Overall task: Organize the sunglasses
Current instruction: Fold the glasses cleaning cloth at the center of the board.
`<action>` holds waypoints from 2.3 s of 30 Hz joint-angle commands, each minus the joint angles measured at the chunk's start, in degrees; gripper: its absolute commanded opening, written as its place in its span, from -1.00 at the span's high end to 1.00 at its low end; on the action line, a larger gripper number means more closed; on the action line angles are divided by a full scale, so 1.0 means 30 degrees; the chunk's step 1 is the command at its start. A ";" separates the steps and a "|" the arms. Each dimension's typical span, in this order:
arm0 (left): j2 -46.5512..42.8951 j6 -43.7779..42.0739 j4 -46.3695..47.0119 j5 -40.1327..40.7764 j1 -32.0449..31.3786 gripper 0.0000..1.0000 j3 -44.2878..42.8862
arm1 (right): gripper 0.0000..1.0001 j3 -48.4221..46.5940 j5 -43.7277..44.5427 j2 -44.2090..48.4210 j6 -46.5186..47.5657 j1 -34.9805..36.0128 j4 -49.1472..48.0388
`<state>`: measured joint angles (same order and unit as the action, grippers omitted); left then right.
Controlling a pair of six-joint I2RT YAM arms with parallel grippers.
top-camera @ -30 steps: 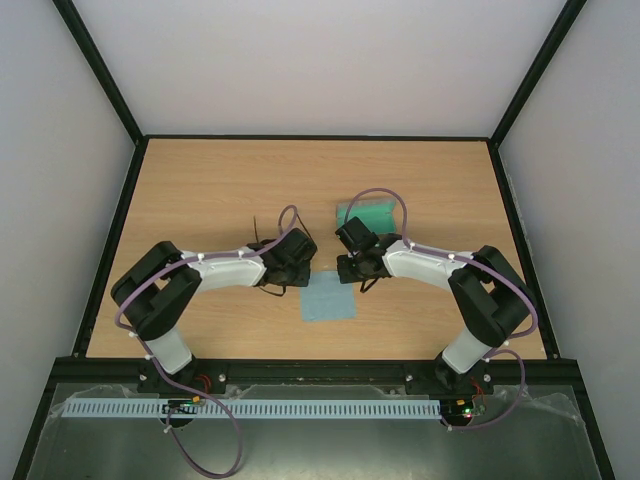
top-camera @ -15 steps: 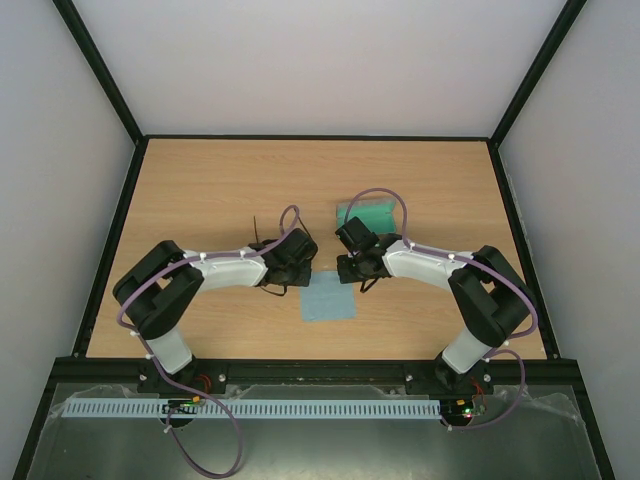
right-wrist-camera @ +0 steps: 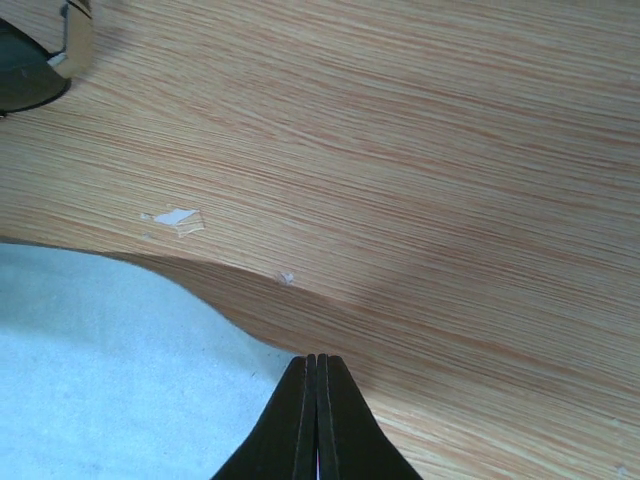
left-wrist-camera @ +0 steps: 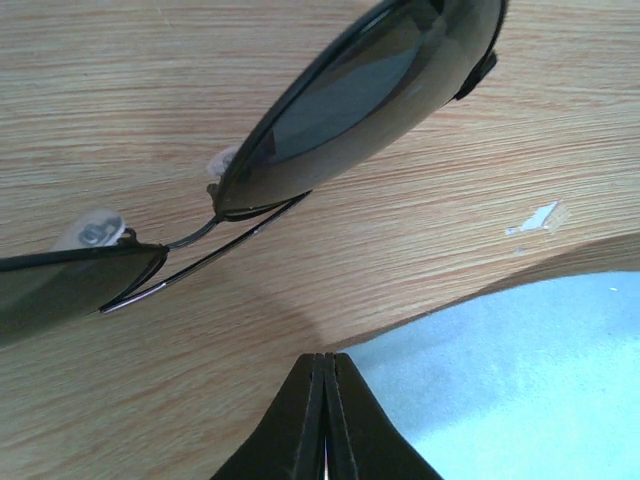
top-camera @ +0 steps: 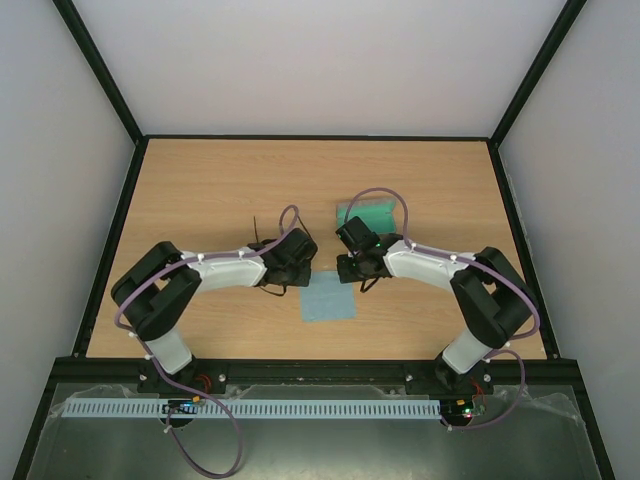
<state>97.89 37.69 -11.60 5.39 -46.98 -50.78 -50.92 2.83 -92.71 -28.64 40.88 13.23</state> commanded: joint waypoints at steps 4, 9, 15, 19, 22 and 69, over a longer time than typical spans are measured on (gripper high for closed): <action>-0.1258 0.0077 -0.0297 -0.0295 -0.0186 0.96 -0.0045 | 0.97 0.0326 -0.0588 0.1043 0.0319 0.0011 0.0510; -0.1640 0.0208 -0.0218 -0.0331 -0.0449 0.96 0.0219 | 0.97 0.0646 -0.0688 0.1393 0.0236 0.0008 0.0481; -0.2261 0.0491 -0.0180 -0.0270 -0.0743 0.96 0.0821 | 0.97 0.1062 -0.0873 0.1975 0.0118 0.0022 0.0532; -0.2741 0.0682 0.0000 -0.0316 -0.0984 0.96 0.1355 | 0.97 0.1473 -0.1181 0.2408 0.0057 0.0018 0.0456; -0.3096 0.0822 0.0026 -0.0331 -0.1190 0.96 0.1707 | 0.97 0.1715 -0.1527 0.2715 0.0026 0.0016 0.0394; -0.5054 0.2890 -0.0147 -0.0023 -0.4294 0.96 0.4008 | 0.97 0.4784 -0.0644 0.5479 -0.1324 0.2720 0.1390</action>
<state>83.15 45.58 -12.23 4.58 -59.05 -39.27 -37.52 0.47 -77.54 -31.81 48.66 15.20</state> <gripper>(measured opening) 0.020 0.018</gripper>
